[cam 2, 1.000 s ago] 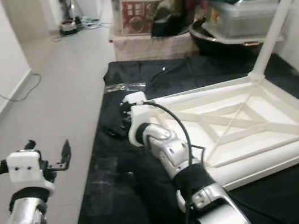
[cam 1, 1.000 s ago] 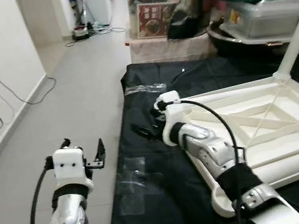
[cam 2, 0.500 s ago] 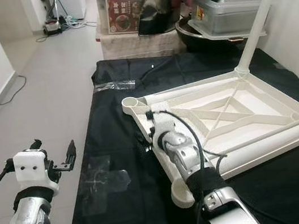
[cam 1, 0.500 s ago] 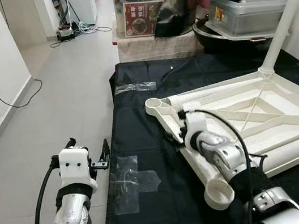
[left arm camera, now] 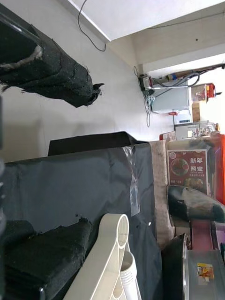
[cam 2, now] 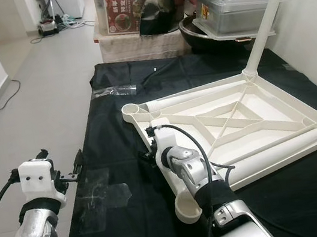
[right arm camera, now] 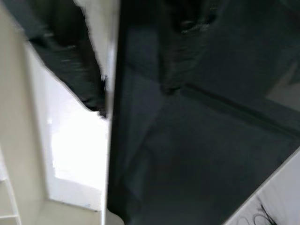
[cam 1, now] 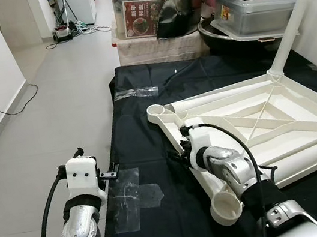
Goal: Building children table
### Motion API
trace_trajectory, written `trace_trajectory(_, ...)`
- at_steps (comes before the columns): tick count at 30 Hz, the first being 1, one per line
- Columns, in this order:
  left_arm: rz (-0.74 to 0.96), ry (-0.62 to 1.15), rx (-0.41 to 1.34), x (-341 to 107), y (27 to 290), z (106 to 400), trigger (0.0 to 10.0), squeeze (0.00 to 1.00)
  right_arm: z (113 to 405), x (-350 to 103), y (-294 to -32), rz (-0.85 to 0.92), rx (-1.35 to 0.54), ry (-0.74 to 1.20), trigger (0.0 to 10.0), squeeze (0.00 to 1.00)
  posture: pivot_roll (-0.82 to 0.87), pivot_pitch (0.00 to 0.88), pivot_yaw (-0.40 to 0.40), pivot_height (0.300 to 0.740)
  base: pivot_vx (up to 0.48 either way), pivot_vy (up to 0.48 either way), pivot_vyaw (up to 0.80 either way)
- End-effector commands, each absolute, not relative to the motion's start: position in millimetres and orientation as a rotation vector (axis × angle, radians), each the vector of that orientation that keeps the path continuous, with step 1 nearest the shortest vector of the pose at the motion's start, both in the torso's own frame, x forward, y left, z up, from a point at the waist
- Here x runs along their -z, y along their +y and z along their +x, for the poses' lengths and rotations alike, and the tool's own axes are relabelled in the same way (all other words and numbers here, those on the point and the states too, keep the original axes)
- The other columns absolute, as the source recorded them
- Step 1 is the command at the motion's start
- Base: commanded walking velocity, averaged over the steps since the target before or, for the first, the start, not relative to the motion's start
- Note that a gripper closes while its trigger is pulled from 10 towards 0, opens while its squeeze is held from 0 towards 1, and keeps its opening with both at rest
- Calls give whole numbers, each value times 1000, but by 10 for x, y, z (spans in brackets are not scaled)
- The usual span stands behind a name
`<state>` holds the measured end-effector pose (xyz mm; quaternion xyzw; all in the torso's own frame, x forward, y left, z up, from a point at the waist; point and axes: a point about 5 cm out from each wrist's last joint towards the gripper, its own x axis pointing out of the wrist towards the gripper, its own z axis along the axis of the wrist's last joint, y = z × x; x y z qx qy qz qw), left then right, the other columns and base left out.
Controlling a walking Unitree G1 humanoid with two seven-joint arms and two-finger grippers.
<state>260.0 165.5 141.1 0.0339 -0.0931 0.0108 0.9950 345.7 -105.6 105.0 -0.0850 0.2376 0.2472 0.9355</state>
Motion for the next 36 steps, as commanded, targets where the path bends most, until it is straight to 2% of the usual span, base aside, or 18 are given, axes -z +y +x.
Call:
trace_trajectory(1, 83, -181, -21, -1392, 1645, 2606, 10000, 0, 3310, -757, -1151, -211, -523, 615, 0, 0, 29, 0, -100, 740, 0, 0, 0)
trace_trajectory(6, 83, -179, -17, -1375, 1634, 2609, 10000, 0, 3190, -703, -1381, -345, -596, 638, 0, 0, 13, 0, -101, 740, 0, 0, 0)
trace_trajectory(7, 82, -174, -17, -1363, 1636, 2610, 10000, 0, 3113, -708, -1488, -434, -685, 627, 0, 0, 4, 0, -98, 740, 0, 0, 0)
trace_trajectory(9, 82, -174, -17, -1360, 1636, 2611, 10000, 0, 3093, -708, -1507, -451, -709, 626, 0, 0, 4, 0, -98, 740, 0, 0, 0)
trace_trajectory(10, 81, -172, -14, -1358, 1627, 2610, 10000, 0, 2955, -722, -1605, -553, -865, 604, 0, 0, -8, 0, -91, 740, 0, 0, 0)
trace_trajectory(11, 81, -172, -14, -1358, 1627, 2610, 10000, 0, 2955, -722, -1605, -553, -865, 604, 0, 0, -8, 0, -91, 740, 0, 0, 0)
trace_trajectory(13, 82, -171, -8, -1355, 1617, 2610, 10000, 0, 2789, -726, -1722, -644, -1028, 604, 0, 0, -19, 0, -86, 740, 0, 0, 0)
trace_trajectory(14, 82, -171, -8, -1355, 1617, 2610, 10000, 0, 2789, -726, -1722, -644, -1028, 604, 0, 0, -19, 0, -86, 740, 0, 0, 0)
trace_trajectory(17, 83, -170, -1, -1348, 1613, 2617, 10000, 0, 2477, -748, -1952, -765, -1296, 625, 0, 0, -29, 0, -82, 740, 0, 0, 0)
trace_trajectory(18, 83, -170, -1, -1348, 1613, 2617, 10000, 0, 2477, -748, -1952, -765, -1296, 625, 0, 0, -29, 0, -82, 740, 0, 0, 0)
trace_trajectory(20, 81, -169, 1, -1343, 1606, 2622, 10000, 0, 2278, -761, -2199, -895, -1467, 635, 0, 0, -44, 0, -78, 740, 0, 0, 0)
trace_trajectory(25, 77, -168, 3, -1336, 1593, 2625, 10000, 0, 2207, -769, -2380, -986, -1534, 654, 0, 0, -46, 0, -79, 740, 0, 0, 0)
trace_trajectory(29, 74, -169, 11, -1325, 1561, 2626, 10000, 0, 2276, -787, -2766, -1193, -1550, 724, 0, 0, -47, 0, -78, 740, 0, 0, 0)
trace_trajectory(36, 72, -171, 13, -1324, 1557, 2634, 10000, 0, 2358, -870, -2848, -1269, -1575, 737, 0, 0, -49, 0, -75, 740, 0, 0, 0)
